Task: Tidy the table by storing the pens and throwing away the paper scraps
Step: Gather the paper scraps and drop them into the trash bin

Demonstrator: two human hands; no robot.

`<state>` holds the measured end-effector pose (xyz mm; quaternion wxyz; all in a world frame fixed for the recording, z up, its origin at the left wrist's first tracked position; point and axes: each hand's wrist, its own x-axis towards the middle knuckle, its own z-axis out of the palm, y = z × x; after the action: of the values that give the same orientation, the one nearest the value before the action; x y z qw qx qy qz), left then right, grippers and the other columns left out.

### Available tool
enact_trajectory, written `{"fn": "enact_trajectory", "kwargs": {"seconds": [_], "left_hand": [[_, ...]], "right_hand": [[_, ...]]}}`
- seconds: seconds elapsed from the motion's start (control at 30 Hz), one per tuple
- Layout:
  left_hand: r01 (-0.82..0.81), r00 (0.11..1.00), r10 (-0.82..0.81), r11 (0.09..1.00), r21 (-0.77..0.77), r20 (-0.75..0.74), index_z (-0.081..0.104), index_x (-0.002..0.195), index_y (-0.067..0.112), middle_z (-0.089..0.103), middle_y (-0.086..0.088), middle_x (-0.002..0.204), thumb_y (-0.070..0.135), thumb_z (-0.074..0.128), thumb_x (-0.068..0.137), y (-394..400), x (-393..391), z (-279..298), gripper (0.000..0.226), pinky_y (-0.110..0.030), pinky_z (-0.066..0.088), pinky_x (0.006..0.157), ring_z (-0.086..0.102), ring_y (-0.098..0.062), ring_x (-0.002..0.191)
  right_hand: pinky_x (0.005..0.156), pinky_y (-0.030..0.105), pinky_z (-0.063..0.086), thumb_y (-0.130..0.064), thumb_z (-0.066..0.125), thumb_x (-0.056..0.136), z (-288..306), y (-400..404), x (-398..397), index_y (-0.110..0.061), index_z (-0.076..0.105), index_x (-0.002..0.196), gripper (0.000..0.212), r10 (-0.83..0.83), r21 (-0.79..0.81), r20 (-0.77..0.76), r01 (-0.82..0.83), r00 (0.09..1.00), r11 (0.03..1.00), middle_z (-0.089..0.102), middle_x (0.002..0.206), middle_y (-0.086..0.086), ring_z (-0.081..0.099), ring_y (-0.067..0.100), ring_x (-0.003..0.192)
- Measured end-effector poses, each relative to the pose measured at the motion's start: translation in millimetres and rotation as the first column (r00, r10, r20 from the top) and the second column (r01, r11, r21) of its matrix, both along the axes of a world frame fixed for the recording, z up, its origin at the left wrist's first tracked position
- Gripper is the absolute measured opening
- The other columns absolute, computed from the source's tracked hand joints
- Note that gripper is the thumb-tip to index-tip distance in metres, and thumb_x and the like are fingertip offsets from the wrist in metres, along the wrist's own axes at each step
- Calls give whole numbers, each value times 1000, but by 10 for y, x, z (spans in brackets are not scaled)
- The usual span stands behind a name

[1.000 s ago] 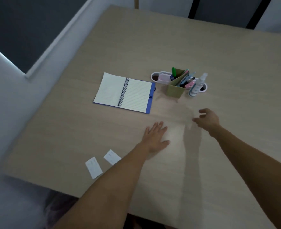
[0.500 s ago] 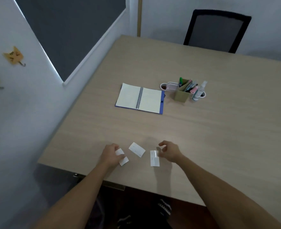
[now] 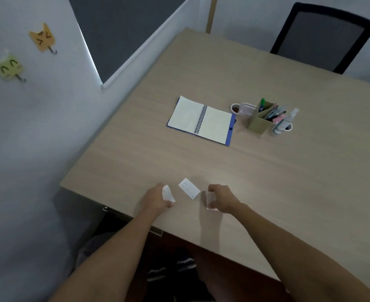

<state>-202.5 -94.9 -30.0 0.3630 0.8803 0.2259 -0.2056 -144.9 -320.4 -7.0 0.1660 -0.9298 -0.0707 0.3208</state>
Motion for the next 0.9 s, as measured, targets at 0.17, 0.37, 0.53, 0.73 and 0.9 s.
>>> {"fn": "enact_trajectory", "kwargs": {"seconds": [0.17,0.37,0.53,0.73,0.9], "left_hand": [[-261,949,288,946,-191,128,56,109,1,65,-21,108,15,66,85,173,-240,-5,30,-29,58,65,65,-32,90],[-532,809,555,832,-159,194,60,97,5,65,-9,92,16,59,89,501,-811,65,14,-21,45,67,59,-22,83],[-723,668,739,673,-157,90,62,88,7,67,-13,89,12,56,86,608,-1442,-60,8,-31,43,74,64,-29,90],[-834,539,842,528,-158,-33,56,127,8,61,-16,128,20,58,89,597,-2023,-254,40,-39,45,100,56,-35,119],[-850,497,867,474,-228,-50,63,113,4,69,-17,110,16,57,89,652,-2349,-438,28,-42,49,93,62,-38,108]], "right_hand": [[67,29,42,-11,78,65,148,372,383,-25,37,135,82,414,50,-11,-413,910,909,62,99,12,58,30,93],[80,31,51,-18,85,52,2,692,621,-23,49,120,77,616,-12,-19,-616,788,788,48,105,4,56,26,96],[78,32,51,-20,87,43,-49,925,566,-18,49,111,78,674,-40,11,-673,739,738,40,108,7,52,28,94],[72,29,41,-20,87,51,-113,1026,414,-11,54,107,66,543,-10,91,-544,835,839,56,95,12,55,32,90],[85,31,43,-25,86,58,-97,997,228,-8,61,102,53,373,-116,133,-360,918,926,47,108,16,52,35,107]]}}
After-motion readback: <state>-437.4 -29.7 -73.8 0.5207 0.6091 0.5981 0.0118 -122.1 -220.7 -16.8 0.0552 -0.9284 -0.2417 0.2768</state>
